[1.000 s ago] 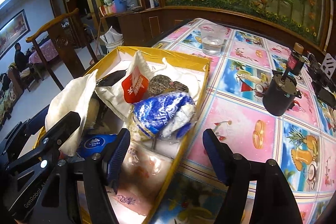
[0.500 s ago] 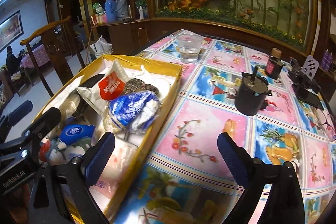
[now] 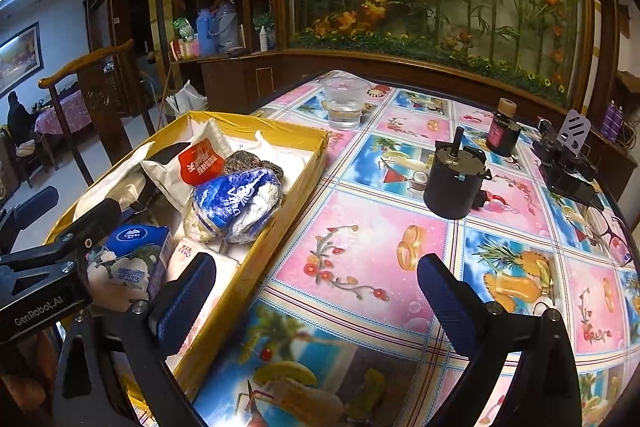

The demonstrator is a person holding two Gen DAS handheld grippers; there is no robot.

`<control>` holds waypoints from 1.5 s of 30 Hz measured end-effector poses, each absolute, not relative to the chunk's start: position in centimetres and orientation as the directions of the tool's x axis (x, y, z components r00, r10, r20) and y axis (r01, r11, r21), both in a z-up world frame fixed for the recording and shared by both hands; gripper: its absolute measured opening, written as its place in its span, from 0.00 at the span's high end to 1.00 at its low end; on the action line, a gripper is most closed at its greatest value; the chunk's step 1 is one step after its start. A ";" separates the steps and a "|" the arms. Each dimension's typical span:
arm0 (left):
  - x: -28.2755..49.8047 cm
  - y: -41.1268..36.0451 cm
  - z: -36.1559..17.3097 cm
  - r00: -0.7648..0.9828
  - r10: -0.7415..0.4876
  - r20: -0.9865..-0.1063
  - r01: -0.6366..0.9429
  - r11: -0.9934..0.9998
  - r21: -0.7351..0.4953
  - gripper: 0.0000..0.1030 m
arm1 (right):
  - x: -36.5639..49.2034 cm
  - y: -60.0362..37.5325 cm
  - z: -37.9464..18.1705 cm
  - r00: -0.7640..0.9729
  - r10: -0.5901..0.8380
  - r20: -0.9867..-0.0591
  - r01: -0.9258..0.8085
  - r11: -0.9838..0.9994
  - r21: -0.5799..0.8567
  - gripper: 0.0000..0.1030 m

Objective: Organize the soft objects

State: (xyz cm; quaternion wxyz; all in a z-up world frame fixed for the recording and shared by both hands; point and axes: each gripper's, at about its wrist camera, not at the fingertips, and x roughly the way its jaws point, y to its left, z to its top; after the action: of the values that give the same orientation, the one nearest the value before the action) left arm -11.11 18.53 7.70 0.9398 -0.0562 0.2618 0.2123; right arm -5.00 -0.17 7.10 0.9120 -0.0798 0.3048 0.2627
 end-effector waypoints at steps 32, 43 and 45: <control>-12.0 19.7 7.1 0.655 0.509 -0.558 -0.531 0.836 0.139 0.00 | -8.5 0.3 7.8 0.723 0.478 -0.500 -0.594 0.799 -0.095 0.01; -12.1 19.4 6.9 0.659 0.515 -0.548 -0.522 0.838 0.159 0.00 | -8.3 0.4 7.5 0.705 0.486 -0.516 -0.603 0.794 -0.076 0.01; -12.1 19.3 6.8 0.657 0.518 -0.548 -0.521 0.837 0.166 0.00 | -8.2 0.4 7.4 0.698 0.490 -0.521 -0.608 0.791 -0.071 0.01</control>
State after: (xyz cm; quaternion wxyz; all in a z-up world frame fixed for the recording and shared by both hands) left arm -12.10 19.25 6.82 0.9103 -0.0031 0.2999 0.2854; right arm -8.21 0.40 7.42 0.9138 -0.1196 0.2460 0.3004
